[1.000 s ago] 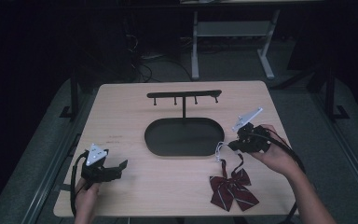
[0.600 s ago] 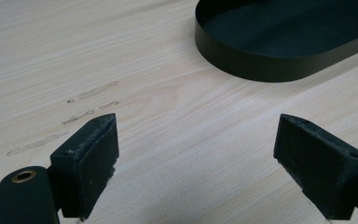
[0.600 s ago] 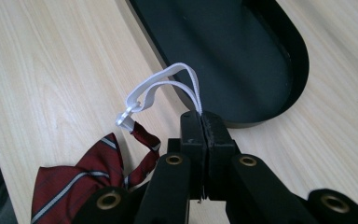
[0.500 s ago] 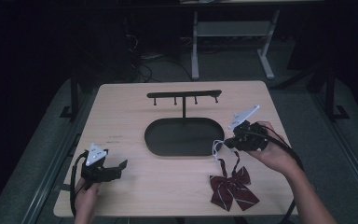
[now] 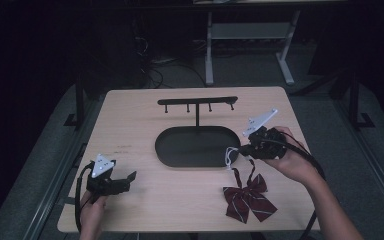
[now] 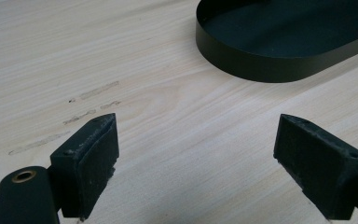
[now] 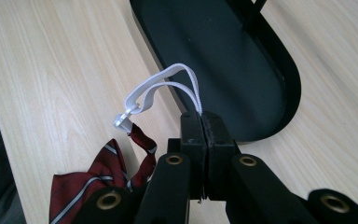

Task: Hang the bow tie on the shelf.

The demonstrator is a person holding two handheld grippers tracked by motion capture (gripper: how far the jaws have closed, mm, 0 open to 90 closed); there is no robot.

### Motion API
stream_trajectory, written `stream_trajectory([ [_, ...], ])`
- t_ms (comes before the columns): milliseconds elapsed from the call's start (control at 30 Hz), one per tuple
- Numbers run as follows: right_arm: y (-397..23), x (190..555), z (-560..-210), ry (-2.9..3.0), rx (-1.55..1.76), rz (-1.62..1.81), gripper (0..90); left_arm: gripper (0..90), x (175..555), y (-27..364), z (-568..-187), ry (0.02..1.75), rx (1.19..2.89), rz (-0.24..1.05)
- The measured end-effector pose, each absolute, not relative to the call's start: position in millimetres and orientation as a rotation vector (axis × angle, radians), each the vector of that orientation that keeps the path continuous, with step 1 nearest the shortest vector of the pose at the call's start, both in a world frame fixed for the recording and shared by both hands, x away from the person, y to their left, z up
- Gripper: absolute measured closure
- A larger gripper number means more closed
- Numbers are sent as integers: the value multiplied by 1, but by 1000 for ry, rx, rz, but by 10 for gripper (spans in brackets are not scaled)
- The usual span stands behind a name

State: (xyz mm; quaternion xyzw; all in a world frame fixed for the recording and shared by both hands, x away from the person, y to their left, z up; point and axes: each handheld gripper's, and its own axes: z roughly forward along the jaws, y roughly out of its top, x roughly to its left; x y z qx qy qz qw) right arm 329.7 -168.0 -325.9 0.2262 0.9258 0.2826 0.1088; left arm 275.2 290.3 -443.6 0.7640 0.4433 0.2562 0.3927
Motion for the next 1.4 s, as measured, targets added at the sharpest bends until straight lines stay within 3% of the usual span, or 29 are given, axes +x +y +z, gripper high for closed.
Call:
stream_trajectory([
  [1400, -142, 345, -302, 2729, 581, 845, 883, 136, 278, 292, -444, 1140, 1925, 641],
])
